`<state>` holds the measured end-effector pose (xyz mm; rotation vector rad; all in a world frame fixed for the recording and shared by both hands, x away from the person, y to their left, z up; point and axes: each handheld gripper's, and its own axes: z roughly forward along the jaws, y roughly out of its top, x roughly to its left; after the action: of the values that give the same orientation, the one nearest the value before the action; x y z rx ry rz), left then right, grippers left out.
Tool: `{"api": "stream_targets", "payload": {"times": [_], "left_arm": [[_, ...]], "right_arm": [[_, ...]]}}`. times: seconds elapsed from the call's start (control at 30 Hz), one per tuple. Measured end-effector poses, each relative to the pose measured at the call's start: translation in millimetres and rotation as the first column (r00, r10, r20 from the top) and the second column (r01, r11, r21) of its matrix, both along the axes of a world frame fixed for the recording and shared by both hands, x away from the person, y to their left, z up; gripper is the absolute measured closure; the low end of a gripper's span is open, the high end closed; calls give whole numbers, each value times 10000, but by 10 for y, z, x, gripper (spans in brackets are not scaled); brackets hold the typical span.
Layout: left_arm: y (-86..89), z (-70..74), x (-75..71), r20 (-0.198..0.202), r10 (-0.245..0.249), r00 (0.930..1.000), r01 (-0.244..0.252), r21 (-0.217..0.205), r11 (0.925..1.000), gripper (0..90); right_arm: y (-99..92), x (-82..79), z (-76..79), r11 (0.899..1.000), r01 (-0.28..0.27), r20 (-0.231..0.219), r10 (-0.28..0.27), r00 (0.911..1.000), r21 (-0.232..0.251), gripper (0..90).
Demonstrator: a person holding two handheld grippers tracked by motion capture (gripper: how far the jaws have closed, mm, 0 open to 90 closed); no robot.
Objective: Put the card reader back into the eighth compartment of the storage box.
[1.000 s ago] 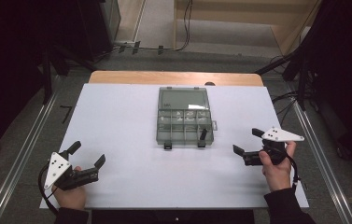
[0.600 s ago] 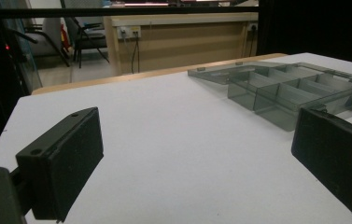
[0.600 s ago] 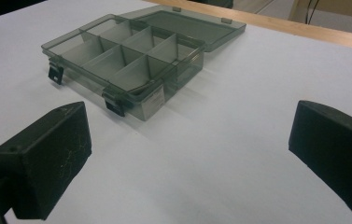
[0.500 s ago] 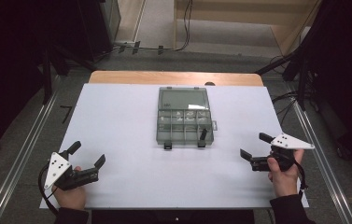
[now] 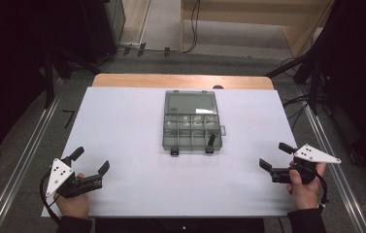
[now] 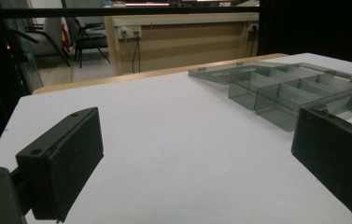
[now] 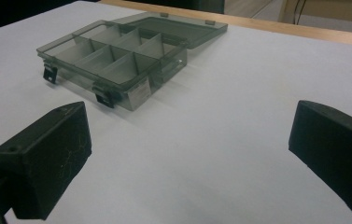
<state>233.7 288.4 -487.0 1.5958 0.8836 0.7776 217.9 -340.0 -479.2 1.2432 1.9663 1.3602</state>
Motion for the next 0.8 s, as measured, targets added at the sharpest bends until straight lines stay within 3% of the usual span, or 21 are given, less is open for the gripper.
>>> {"api": "stream_targets", "payload": {"times": [0.23,0.37,0.57,0.8], "left_arm": [[1,1,-2,2,9,10000,-9,-14,10000,23],[3,2,0,3,6,10000,-6,-37,10000,23],[4,3,3,9,-28,10000,28,-46,10000,23],[7,4,9,-19,-50,10000,50,-61,10000,23]], "right_arm": [[-170,-99,-90,9990,253,380,-267,9989,367,0],[-244,-147,-166,9961,178,856,-253,9960,867,0],[-262,-160,-238,9916,494,810,-593,9950,1192,0],[-250,-170,-273,9920,480,923,-590,9940,1169,0]]}}
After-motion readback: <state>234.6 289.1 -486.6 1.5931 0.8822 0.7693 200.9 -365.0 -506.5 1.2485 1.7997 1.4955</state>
